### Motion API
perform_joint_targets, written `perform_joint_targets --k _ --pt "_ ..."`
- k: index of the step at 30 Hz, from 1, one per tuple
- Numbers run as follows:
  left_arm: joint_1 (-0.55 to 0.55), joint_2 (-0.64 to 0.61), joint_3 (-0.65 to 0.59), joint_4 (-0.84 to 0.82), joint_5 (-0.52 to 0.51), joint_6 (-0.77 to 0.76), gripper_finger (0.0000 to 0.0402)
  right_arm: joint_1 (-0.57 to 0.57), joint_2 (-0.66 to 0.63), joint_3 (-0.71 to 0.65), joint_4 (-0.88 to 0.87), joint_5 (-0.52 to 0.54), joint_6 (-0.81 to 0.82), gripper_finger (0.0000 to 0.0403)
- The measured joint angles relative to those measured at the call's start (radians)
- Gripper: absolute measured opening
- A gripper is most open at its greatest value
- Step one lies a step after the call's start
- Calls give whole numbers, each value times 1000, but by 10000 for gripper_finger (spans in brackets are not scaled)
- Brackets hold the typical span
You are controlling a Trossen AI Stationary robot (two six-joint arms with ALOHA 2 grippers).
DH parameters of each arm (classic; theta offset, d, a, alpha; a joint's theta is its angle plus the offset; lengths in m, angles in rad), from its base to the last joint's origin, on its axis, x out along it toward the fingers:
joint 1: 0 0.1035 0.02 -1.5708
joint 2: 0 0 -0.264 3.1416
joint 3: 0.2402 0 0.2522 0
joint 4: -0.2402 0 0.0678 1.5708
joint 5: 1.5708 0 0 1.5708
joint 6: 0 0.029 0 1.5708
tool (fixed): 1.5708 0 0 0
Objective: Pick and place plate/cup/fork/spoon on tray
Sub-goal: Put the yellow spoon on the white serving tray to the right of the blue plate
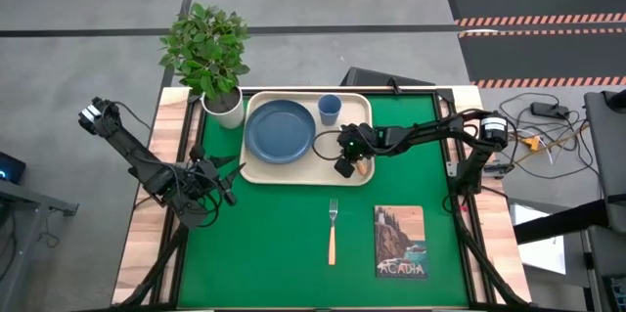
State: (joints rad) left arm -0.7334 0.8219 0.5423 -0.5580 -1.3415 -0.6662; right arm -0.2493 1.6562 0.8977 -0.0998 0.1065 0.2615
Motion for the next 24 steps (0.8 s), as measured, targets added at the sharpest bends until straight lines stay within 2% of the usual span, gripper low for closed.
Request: perform_joint_targets --k 5,12,24 --pt "0 0 0 0 0 0 114 0 1 -2 -11 31 -22 8" --pt "0 0 0 0 0 1 114 -12 1 -3 0 200 -35 8" --pt "0 -2 0 -1 -1 2 114 -82 1 -4 36 201 -63 9"
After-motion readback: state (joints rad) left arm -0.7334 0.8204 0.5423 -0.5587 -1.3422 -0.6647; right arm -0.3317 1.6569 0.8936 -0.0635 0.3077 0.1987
